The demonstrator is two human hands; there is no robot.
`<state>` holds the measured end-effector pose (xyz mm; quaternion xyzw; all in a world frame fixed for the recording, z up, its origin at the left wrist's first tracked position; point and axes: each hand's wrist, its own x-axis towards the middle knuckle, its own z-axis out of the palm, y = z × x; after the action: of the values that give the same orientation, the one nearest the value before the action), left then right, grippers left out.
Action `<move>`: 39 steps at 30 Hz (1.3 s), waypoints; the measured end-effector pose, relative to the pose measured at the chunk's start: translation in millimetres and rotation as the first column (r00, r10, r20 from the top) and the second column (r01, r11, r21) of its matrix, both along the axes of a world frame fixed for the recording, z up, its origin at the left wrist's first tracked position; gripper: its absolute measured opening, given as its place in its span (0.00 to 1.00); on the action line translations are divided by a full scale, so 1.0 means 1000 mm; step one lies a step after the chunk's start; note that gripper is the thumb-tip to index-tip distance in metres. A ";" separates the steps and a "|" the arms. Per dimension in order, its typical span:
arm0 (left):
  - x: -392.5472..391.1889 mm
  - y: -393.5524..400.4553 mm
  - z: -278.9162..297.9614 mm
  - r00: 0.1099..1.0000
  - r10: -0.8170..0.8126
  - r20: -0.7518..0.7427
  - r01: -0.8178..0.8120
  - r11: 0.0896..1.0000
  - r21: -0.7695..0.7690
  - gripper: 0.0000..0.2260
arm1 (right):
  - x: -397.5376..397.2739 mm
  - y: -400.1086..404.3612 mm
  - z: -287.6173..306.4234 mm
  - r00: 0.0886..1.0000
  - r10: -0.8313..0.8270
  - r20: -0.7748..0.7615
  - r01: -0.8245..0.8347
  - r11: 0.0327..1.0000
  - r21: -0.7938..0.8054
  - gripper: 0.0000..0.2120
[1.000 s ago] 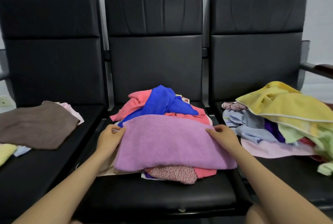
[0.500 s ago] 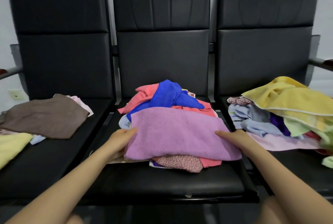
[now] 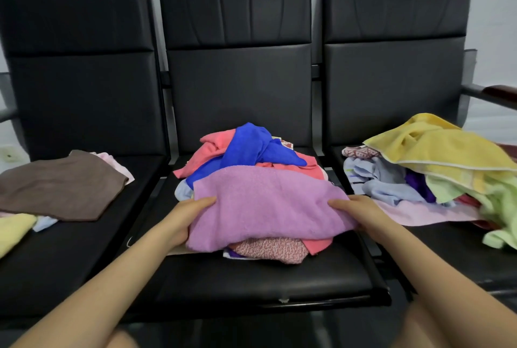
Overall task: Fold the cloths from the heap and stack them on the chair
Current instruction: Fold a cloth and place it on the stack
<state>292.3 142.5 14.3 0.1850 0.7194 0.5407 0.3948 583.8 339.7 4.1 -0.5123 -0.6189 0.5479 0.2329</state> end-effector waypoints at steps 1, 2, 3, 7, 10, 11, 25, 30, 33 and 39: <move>0.004 0.000 0.002 1.000 0.002 0.024 -0.002 1.000 0.000 0.18 | -0.001 0.002 0.000 0.999 -0.023 -0.035 0.023 1.000 0.006 0.10; 0.006 0.001 0.002 0.999 0.012 0.030 -0.012 1.000 0.000 0.16 | -0.002 0.004 0.000 0.998 -0.041 -0.047 0.041 0.999 0.008 0.10; 0.008 0.001 0.003 0.999 0.026 0.027 -0.026 1.000 0.007 0.14 | -0.003 0.005 0.000 0.998 -0.053 -0.027 0.053 0.998 0.017 0.11; 0.012 0.000 0.006 0.998 0.064 -0.016 -0.063 0.996 0.065 0.13 | -0.005 0.007 0.005 0.978 -0.066 0.200 0.030 0.983 0.180 0.14; 0.008 -0.003 0.007 0.992 0.115 -0.043 -0.109 0.986 0.125 0.14 | -0.007 0.004 0.012 0.973 -0.057 0.225 -0.003 0.967 0.257 0.10; 0.008 -0.004 0.009 0.990 0.134 -0.044 -0.127 0.983 0.135 0.14 | -0.008 0.004 0.014 0.971 -0.051 0.232 -0.018 0.957 0.288 0.09; 0.023 -0.050 -0.010 0.998 0.054 0.030 -0.054 0.999 -0.007 0.07 | 0.017 -0.015 0.008 0.991 -0.019 0.134 0.004 0.994 0.113 0.12; 0.011 -0.061 -0.018 0.996 0.054 0.070 -0.056 0.998 0.019 0.09 | 0.012 -0.021 0.007 0.992 -0.081 -0.095 0.059 0.975 -0.216 0.07; 0.006 -0.062 -0.015 0.991 0.100 -0.091 -0.103 0.994 -0.029 0.09 | 0.002 -0.029 0.025 0.965 -0.063 -0.254 -0.004 0.968 -0.252 0.08; 0.002 -0.051 -0.003 0.969 0.219 -0.110 -0.216 0.976 0.039 0.10 | -0.057 -0.064 0.050 0.897 -0.052 -0.438 -0.054 0.973 -0.225 0.10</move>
<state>294.0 91.5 11.6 0.1406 0.7494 0.5789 0.2889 526.5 275.7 53.9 -0.3982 -0.4823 0.7180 0.3056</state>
